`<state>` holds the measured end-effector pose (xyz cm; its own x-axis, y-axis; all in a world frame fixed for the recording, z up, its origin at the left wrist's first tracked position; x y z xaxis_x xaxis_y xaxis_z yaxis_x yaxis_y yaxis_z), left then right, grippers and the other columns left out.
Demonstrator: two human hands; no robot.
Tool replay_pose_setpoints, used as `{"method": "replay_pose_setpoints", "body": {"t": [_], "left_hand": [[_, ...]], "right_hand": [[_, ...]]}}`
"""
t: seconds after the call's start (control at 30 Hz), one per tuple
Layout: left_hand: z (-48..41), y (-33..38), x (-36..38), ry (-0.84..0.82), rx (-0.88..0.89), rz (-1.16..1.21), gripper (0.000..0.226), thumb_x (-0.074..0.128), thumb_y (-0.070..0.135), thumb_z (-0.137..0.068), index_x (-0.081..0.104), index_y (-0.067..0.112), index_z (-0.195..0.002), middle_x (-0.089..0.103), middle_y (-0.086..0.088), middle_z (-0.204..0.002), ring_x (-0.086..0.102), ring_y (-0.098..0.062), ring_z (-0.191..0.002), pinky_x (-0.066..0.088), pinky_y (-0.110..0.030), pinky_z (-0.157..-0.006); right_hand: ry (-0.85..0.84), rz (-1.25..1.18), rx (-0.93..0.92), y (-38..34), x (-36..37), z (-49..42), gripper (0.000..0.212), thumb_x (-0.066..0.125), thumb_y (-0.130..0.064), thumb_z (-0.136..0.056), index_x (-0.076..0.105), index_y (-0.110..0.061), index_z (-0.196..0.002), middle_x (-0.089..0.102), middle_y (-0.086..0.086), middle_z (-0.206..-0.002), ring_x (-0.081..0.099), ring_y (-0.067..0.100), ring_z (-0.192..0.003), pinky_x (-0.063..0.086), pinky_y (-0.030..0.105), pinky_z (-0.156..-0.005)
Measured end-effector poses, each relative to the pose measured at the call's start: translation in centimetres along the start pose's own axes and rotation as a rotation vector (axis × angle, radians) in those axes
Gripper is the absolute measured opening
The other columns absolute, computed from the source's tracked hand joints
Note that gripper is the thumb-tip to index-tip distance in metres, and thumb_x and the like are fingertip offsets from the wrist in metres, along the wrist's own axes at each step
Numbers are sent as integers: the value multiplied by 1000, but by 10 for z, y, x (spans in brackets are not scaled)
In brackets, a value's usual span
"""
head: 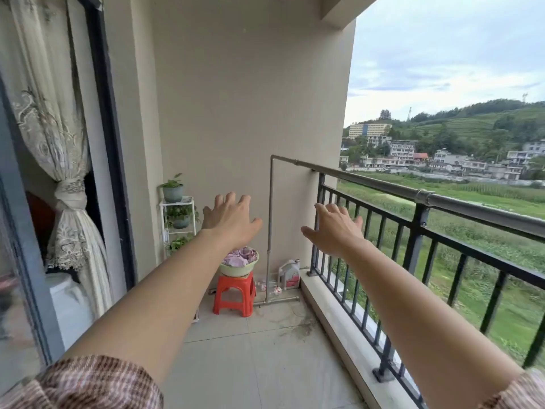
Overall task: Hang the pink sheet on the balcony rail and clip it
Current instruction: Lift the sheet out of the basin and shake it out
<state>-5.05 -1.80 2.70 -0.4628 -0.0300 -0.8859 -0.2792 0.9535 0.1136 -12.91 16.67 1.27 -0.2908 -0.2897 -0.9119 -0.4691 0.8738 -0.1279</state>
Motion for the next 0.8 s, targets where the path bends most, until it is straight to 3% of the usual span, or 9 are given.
{"method": "replay_pose_setpoints", "body": {"t": [0.33,0.8], "left_hand": [[-129,-40,94,56,-14,34,48,42,41,-91,44,17,-133,47,-9,-136,41,-30,-124,41,-44,-96],[-366,-128,250,-51,-100,32,49,42,41,-91,44,16,-133,48,-13,-134,42,-32,-124,40,-45,-97]], "right_hand": [[17,87,-59,-9,93,-135,66,47,-54,-90,31,-18,-142,39,8,-145,34,28,-134,28,58,-104],[-99,38,-52,-25,258,-397,65,50,-53,-88,35,-16,-138,42,9,-141,35,29,-131,30,54,-101]]}}
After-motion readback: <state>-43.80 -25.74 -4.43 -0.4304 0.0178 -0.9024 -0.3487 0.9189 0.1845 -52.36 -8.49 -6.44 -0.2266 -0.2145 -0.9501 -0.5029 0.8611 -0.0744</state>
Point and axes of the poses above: each hand's wrist, its own z-axis away from the middle knuckle, its own x-axis out of the palm, y = z × x, the point moved 6 cm from there along -z, towards the middle knuckle
